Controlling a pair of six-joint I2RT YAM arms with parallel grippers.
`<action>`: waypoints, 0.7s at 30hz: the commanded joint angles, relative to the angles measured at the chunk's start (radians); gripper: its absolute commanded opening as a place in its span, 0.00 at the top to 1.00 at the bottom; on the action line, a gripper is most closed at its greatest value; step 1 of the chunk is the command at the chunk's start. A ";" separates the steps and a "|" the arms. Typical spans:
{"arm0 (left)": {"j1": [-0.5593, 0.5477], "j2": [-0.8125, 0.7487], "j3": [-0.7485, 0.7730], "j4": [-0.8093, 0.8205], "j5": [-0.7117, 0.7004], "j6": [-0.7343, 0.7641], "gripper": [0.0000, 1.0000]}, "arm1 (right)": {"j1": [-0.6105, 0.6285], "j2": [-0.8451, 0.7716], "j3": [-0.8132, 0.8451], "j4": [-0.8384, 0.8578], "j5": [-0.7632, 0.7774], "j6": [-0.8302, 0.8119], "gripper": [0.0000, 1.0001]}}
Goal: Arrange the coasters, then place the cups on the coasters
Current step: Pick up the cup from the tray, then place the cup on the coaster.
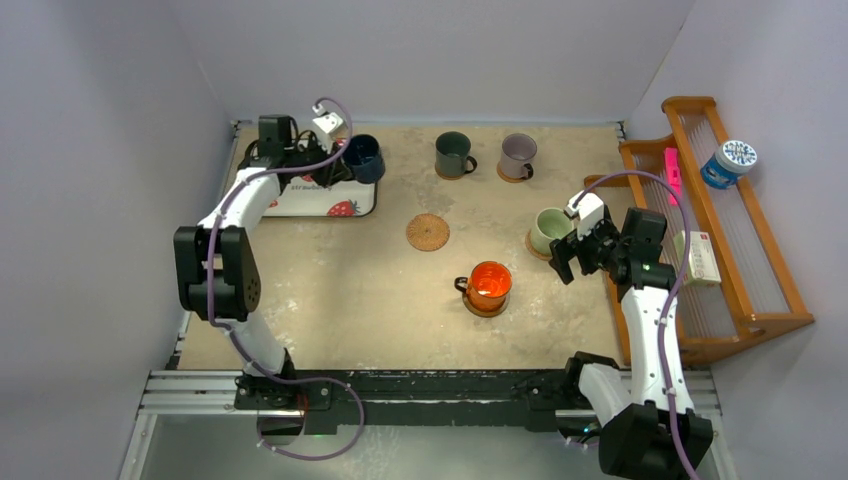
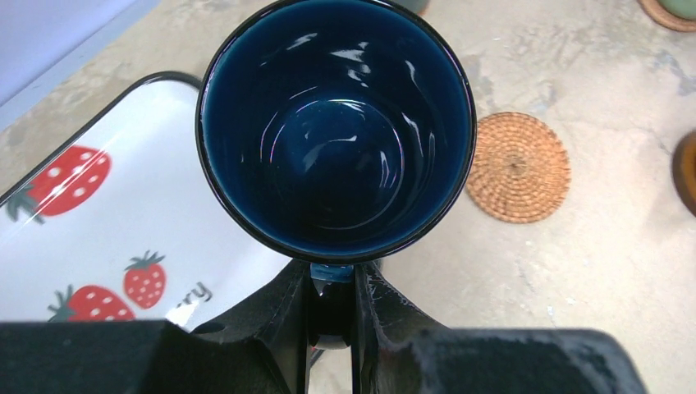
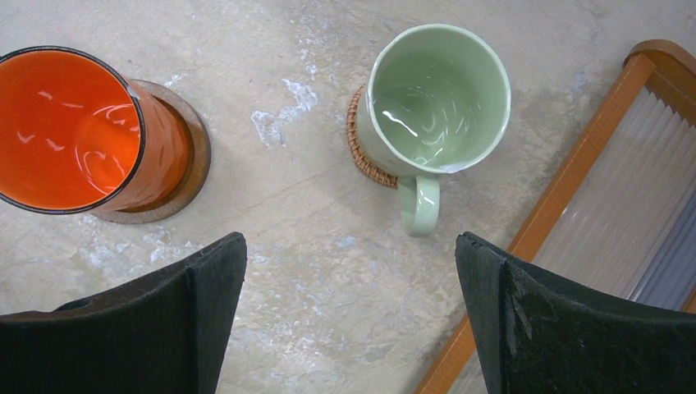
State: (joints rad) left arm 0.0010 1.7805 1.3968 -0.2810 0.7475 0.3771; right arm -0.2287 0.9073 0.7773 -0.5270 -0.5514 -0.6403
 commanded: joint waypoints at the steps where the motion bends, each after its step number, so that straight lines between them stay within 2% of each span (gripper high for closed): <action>1: -0.063 -0.109 -0.020 0.044 0.052 0.029 1.00 | -0.001 -0.019 -0.007 -0.012 -0.032 -0.010 0.01; 21: -0.199 -0.097 -0.070 0.027 0.010 0.006 1.00 | -0.002 -0.017 -0.009 -0.008 -0.027 -0.013 0.01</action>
State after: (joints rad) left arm -0.1661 1.7084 1.3266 -0.3202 0.7273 0.3847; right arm -0.2287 0.9070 0.7769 -0.5278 -0.5533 -0.6415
